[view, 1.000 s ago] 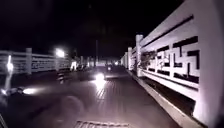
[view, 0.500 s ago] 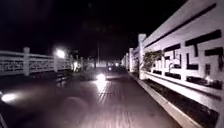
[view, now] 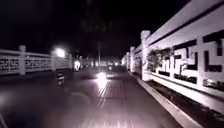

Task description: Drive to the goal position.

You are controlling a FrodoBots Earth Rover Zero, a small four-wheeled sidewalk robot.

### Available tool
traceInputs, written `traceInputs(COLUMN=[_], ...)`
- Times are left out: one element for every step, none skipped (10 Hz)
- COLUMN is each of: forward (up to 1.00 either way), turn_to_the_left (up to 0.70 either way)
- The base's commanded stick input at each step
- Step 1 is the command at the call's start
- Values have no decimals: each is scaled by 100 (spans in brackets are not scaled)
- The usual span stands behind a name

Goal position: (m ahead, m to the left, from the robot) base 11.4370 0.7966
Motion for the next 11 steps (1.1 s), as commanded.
traceInputs(forward=[45,45,45,45,45,45,45,45,45,45,45], turn_to_the_left=[0,0,0,0,-16,-26,-27,-12,0,0,0])
